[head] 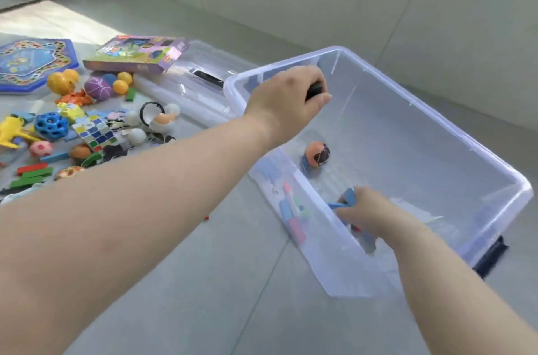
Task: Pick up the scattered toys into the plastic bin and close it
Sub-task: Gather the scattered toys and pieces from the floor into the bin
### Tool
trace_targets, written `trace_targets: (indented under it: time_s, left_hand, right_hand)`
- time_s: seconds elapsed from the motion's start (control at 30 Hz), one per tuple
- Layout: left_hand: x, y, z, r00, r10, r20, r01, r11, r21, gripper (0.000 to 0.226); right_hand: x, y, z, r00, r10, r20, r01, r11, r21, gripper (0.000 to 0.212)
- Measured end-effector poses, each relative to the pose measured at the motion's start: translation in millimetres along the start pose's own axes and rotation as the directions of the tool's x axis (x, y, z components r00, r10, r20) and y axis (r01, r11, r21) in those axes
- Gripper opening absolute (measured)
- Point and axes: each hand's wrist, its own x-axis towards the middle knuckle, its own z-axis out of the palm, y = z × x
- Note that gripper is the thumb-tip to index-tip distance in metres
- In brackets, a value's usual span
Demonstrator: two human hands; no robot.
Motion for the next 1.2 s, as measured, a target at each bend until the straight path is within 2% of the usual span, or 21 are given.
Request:
trace_targets:
  time_s: [0.03, 0.1, 0.17, 0.2, 0.3, 0.37, 0.43, 0.5, 0.6, 0.63, 0.7, 0.77, 0.83, 0.87, 0.9, 0.97, 1.0, 1.07, 1.1, 1.13, 1.2]
  left_hand:
    - [5, 0, 11, 0.996, -0.020, 0.082, 0.011, 0.994, 0.108, 0.021]
    - [7, -9, 30, 0.951, -0.151, 0.270, 0.059, 0.945, 0.321, 0.028]
    - [5, -16, 39, 0.877, -0.284, 0.387, 0.082, 0.883, 0.462, 0.034]
    - [4, -19, 41, 0.869, -0.301, 0.393, 0.084, 0.872, 0.482, 0.035]
    - [-7, -26, 36, 0.926, -0.226, 0.302, 0.134, 0.946, 0.297, 0.033]
    - [-26, -38, 28, 0.988, -0.099, 0.120, 0.089, 0.993, 0.082, 0.032]
    - [-57, -54, 15, 0.998, -0.029, -0.061, 0.027, 0.999, -0.029, 0.036]
    - [-93, -73, -2, 0.993, -0.060, -0.106, 0.053, 0.996, -0.072, 0.042]
    - [-160, -108, -26, 0.963, -0.269, -0.020, 0.268, 0.963, -0.024, 0.040]
    - [-184, -122, -34, 0.935, -0.354, 0.016, 0.353, 0.935, 0.039, 0.037]
    - [-233, -149, -49, 0.842, -0.535, 0.072, 0.522, 0.840, 0.150, 0.024]
    - [-277, -169, -65, 0.750, -0.658, 0.069, 0.632, 0.744, 0.218, 0.021]
    - [-314, -181, -74, 0.667, -0.743, 0.062, 0.712, 0.659, 0.242, 0.023]
    - [-330, -185, -76, 0.628, -0.777, 0.045, 0.748, 0.619, 0.240, 0.023]
    - [-343, -185, -76, 0.607, -0.795, 0.017, 0.771, 0.593, 0.231, 0.021]
    - [-368, -185, -71, 0.637, -0.770, -0.039, 0.755, 0.613, 0.233, 0.015]
    - [-377, -186, -67, 0.665, -0.745, -0.055, 0.732, 0.635, 0.247, 0.014]
    - [-391, -186, -64, 0.680, -0.733, -0.018, 0.714, 0.656, 0.243, 0.025]
    - [-399, -189, -61, 0.675, -0.738, -0.002, 0.715, 0.653, 0.249, 0.030]
    - [-408, -191, -62, 0.670, -0.742, -0.010, 0.719, 0.645, 0.259, 0.030]
    - [-422, -186, -68, 0.610, -0.793, -0.009, 0.775, 0.594, 0.217, 0.020]
  right_hand:
    - [2, -2, 3, 0.998, -0.023, 0.051, 0.026, 0.999, -0.047, 0.021]
    - [3, -8, 8, 0.989, -0.034, 0.143, 0.051, 0.991, -0.122, 0.009]
    - [4, -10, 10, 0.979, -0.041, 0.199, 0.089, 0.966, -0.242, 0.028]
    - [7, -9, 10, 0.979, -0.045, 0.198, 0.096, 0.962, -0.257, 0.034]
    - [8, -5, 8, 0.986, -0.063, 0.153, 0.097, 0.970, -0.223, 0.030]
    - [7, -4, 9, 0.983, -0.080, 0.164, 0.110, 0.977, -0.182, 0.017]
    - [4, -10, 14, 0.984, -0.136, 0.111, 0.150, 0.981, -0.127, 0.011]
    - [-5, -17, 15, 0.979, -0.204, -0.015, 0.204, 0.979, -0.004, 0.019]
    - [-28, -30, 20, 0.937, -0.324, -0.128, 0.342, 0.926, 0.162, 0.014]
    - [-35, -37, 24, 0.925, -0.363, -0.114, 0.375, 0.918, 0.125, 0.003]
    - [-38, -42, 34, 0.920, -0.382, -0.084, 0.376, 0.923, -0.083, 0.022]
    - [-36, -57, 46, 0.895, -0.403, -0.190, 0.322, 0.880, -0.349, 0.038]
    - [-32, -69, 61, 0.725, -0.608, -0.325, 0.362, 0.737, -0.571, 0.037]
    - [-32, -75, 76, 0.621, -0.720, -0.310, 0.403, 0.632, -0.662, 0.035]
    - [-33, -82, 92, 0.515, -0.814, -0.269, 0.456, 0.525, -0.718, 0.034]
    - [-32, -94, 132, 0.445, -0.888, -0.113, 0.547, 0.370, -0.751, 0.029]
    - [-34, -100, 153, 0.467, -0.884, 0.001, 0.590, 0.311, -0.745, 0.031]
    - [-48, -114, 196, 0.568, -0.757, 0.322, 0.684, 0.218, -0.696, 0.040]
    - [-52, -116, 216, 0.570, -0.687, 0.451, 0.739, 0.189, -0.647, 0.041]
    - [-55, -115, 235, 0.560, -0.614, 0.556, 0.788, 0.188, -0.586, 0.042]
    - [-72, -120, 268, 0.598, -0.440, 0.670, 0.800, 0.280, -0.531, 0.043]
